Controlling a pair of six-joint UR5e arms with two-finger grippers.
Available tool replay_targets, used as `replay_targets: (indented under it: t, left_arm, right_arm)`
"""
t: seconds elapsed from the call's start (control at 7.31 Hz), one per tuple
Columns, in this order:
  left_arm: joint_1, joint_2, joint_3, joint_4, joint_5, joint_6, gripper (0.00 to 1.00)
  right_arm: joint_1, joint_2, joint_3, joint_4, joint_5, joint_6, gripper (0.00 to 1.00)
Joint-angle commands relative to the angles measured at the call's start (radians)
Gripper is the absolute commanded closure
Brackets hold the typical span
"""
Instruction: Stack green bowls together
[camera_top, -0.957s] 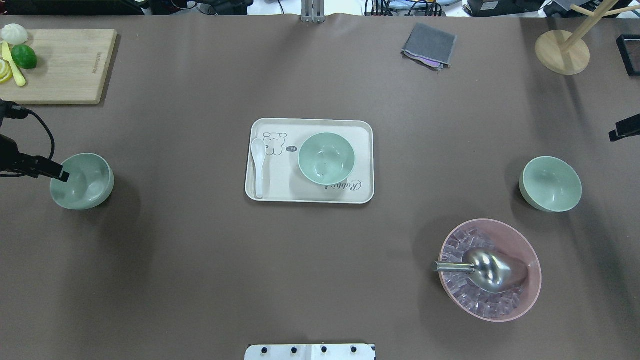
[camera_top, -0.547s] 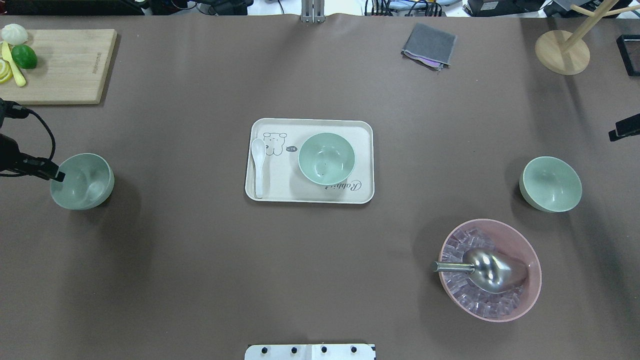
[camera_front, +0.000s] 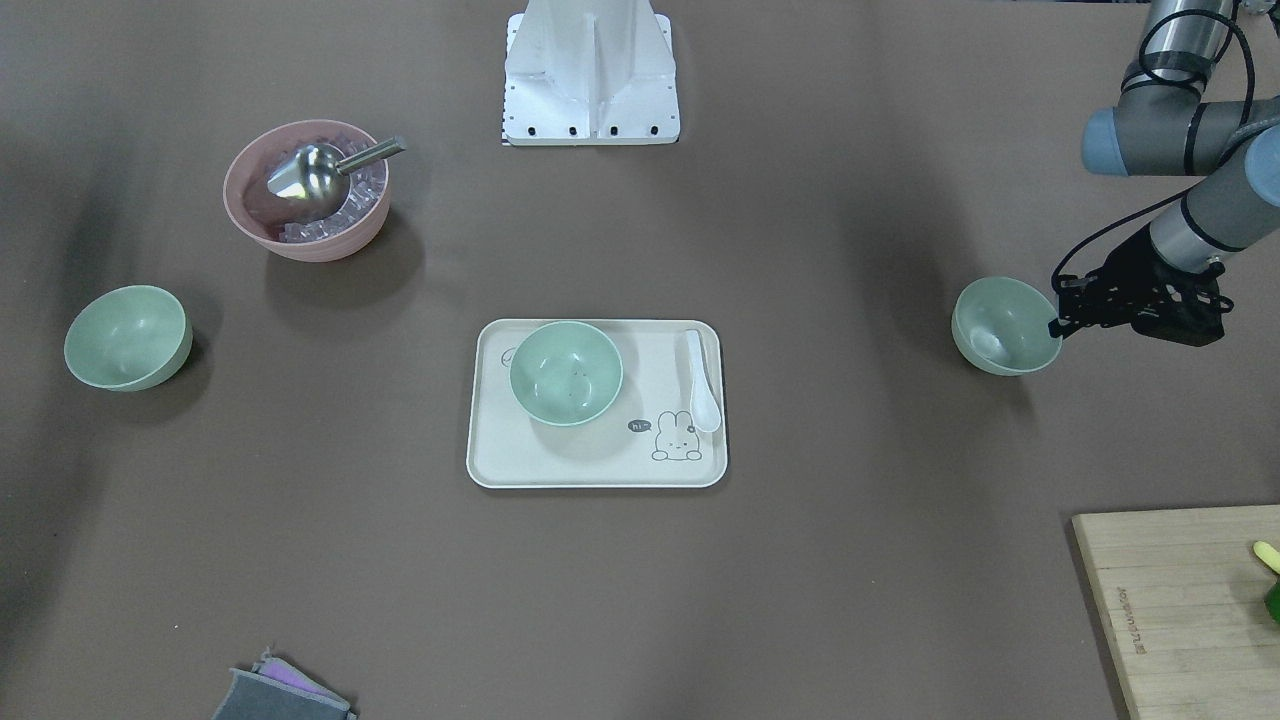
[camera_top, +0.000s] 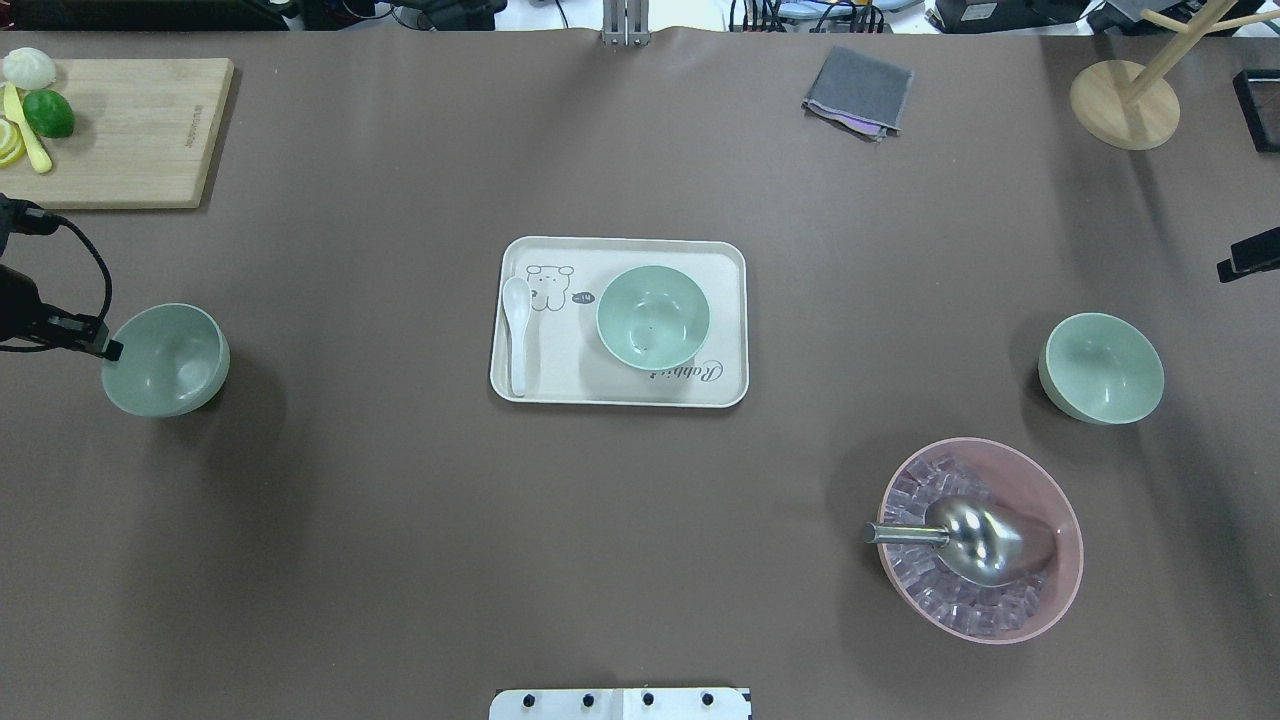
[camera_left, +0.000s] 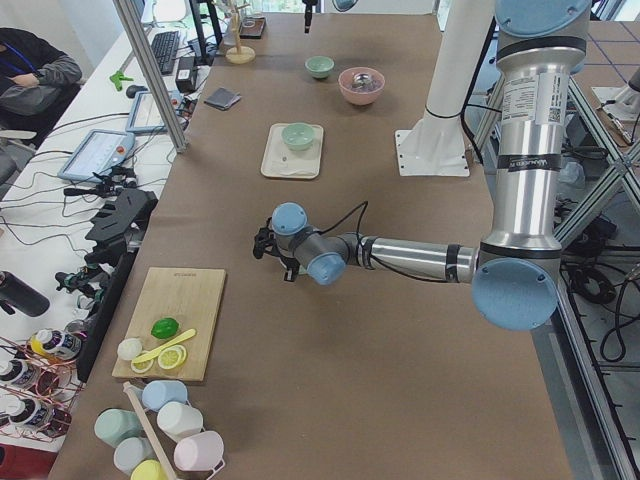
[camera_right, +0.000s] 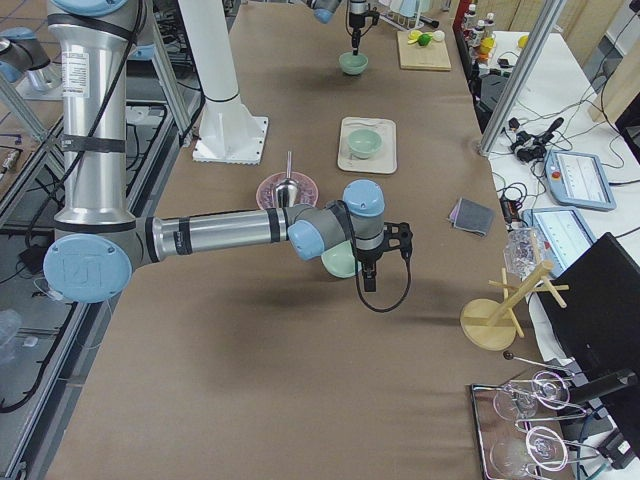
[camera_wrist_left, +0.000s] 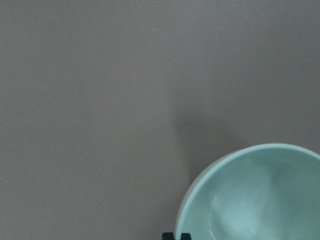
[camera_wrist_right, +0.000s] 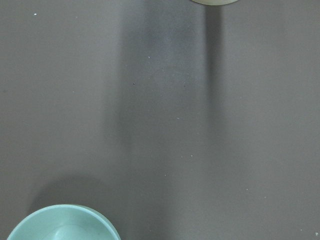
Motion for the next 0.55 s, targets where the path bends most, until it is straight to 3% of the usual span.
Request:
replay_targets:
  t: [0.0,0.41]
  left_arm:
    - [0.0,-0.002,-0.028,0.005,-0.014,-0.025,1.0]
    - [0.005,-0.071,-0.113,0.015,0.001,-0.243,1.0]
  right_arm:
    - [0.0,0.0,0.0,0.0,0.0,0.0,0.0]
    - [-0.001,0.0,0.002,0.0,0.0,0.002,0.0]
